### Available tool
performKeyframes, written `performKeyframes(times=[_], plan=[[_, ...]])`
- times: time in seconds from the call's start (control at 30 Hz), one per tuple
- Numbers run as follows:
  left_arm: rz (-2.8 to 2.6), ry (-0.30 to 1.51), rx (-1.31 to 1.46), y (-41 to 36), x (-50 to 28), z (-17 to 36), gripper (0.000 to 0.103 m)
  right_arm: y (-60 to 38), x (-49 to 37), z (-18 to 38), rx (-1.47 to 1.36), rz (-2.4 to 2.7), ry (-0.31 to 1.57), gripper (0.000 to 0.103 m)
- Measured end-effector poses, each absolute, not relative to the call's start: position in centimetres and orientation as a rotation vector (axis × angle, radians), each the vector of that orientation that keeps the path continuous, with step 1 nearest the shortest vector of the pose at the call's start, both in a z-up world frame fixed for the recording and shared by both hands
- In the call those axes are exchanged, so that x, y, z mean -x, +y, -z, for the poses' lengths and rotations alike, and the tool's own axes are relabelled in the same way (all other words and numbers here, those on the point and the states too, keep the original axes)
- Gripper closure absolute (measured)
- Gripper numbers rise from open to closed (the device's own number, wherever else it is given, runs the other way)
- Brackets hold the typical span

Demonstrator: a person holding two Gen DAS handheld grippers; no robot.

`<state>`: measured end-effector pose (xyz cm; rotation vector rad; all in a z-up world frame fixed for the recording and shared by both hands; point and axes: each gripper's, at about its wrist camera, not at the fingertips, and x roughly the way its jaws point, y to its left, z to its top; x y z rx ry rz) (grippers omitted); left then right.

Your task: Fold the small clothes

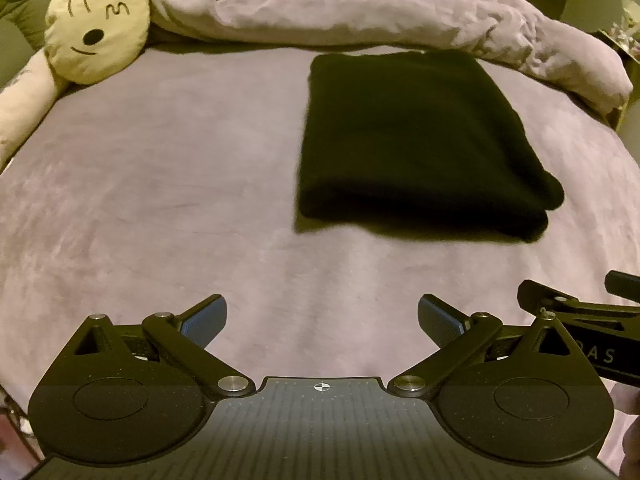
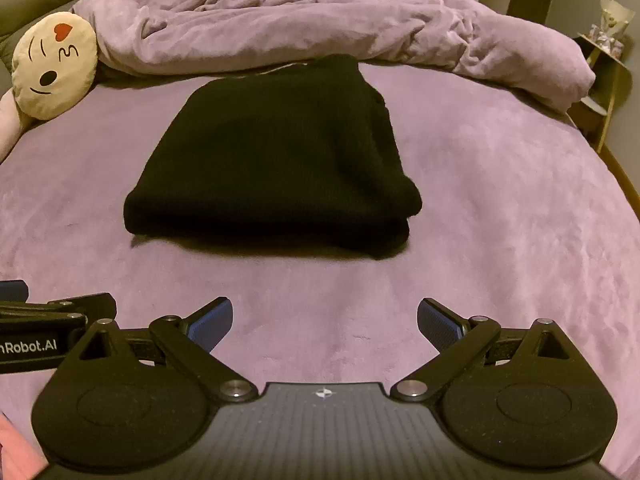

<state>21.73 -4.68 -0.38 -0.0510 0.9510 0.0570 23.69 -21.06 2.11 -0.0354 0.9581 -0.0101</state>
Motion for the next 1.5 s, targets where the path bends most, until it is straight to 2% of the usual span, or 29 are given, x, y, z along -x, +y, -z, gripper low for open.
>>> performKeyframes(times=[1.5], plan=[[-0.064, 0.953, 0.053, -5.2, -20.9, 0.3, 0.000, -21.3, -22.6, -2.8, 0.019, 0.011, 0.946, 0.004]])
